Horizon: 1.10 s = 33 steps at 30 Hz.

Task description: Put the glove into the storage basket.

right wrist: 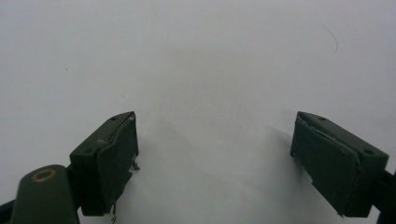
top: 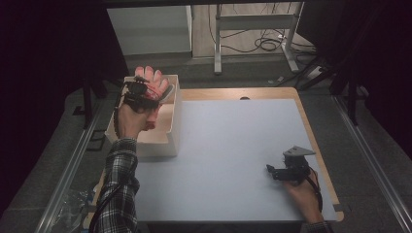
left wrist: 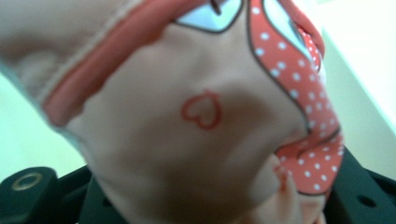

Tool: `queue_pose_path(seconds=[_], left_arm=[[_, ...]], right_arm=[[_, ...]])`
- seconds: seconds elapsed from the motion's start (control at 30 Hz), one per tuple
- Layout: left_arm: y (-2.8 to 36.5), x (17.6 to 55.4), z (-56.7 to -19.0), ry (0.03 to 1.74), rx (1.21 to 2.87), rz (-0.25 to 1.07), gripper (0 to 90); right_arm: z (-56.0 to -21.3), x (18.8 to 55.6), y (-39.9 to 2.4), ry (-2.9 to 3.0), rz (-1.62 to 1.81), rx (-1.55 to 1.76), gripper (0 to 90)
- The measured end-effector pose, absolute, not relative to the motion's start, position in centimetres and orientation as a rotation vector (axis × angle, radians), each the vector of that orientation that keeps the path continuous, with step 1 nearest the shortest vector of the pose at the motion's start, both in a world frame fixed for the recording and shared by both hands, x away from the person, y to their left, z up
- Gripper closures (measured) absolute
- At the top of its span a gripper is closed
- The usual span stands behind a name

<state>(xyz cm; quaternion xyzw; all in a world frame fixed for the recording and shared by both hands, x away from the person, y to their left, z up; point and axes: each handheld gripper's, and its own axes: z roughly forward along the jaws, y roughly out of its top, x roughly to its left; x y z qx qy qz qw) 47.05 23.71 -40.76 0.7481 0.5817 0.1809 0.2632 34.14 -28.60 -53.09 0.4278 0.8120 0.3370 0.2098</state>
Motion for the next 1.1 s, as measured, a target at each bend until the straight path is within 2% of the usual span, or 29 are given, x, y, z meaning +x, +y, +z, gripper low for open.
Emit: queue_pose_path(seconds=[0.43, 0.87, 0.93, 1.1], left_arm=[[23.2, 49.0, -45.7, 1.619, 2.034, 0.450, 49.1], [22.8, 50.1, -48.2, 1.694, 2.087, 0.375, 44.6], [22.6, 50.3, -48.7, 1.703, 2.121, 0.355, 42.1], [22.3, 50.7, -49.2, 1.706, 2.159, 0.319, 29.4]], right_arm=[[-53.1, 34.1, -28.6, 2.258, 0.938, 1.188, 15.2], [-53.1, 34.1, -28.6, 2.258, 0.938, 1.188, 15.2], [-53.1, 34.1, -28.6, 2.258, 0.938, 1.188, 15.2], [-53.1, 34.1, -28.6, 2.258, 0.938, 1.187, 15.2]])
